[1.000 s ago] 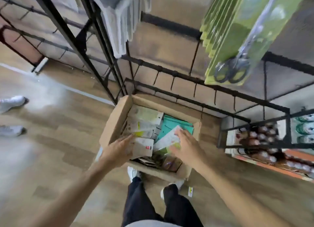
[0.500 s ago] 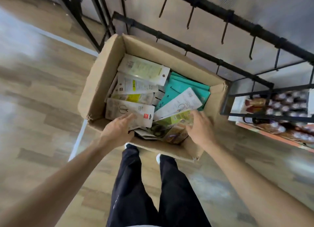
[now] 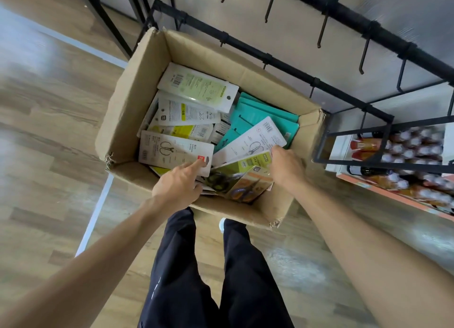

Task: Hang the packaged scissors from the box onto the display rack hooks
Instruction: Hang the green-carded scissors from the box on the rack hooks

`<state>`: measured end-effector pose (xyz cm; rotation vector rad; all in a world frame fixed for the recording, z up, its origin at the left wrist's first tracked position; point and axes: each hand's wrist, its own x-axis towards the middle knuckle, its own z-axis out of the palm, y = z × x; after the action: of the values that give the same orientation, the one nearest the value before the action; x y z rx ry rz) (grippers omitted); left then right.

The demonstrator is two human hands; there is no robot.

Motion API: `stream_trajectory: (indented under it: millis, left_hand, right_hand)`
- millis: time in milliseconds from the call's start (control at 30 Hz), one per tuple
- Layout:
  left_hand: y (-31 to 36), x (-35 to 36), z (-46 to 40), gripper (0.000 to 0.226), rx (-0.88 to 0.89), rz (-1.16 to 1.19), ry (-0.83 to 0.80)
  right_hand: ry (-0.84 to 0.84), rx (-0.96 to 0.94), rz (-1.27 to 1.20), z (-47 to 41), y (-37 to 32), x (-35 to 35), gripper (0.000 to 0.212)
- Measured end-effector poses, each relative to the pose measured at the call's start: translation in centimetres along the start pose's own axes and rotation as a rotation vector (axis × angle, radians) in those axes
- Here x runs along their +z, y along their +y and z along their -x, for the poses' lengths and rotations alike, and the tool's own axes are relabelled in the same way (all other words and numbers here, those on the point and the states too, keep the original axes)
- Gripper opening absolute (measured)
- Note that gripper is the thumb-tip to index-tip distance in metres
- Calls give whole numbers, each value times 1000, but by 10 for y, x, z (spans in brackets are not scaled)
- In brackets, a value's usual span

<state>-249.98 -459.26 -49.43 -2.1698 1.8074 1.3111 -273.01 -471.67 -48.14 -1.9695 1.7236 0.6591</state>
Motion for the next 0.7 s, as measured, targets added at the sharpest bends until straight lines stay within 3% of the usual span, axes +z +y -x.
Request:
stream_trajectory:
  millis: [267, 400, 533, 700]
  left_hand:
    - [16, -7, -19, 41, 117, 157, 171]
    - [35, -10, -49, 44, 124, 254, 144]
    - [38, -8, -62, 19, 124, 337, 165]
    - [54, -35, -64, 15, 182, 368, 264]
  right_hand:
    - [77, -347, -334, 4, -1, -12, 16]
    - [116, -414, -412, 3, -10, -12, 14]
    - [164, -453, -413, 5, -9, -13, 14]
    - [359, -471, -446, 2, 0, -34, 13]
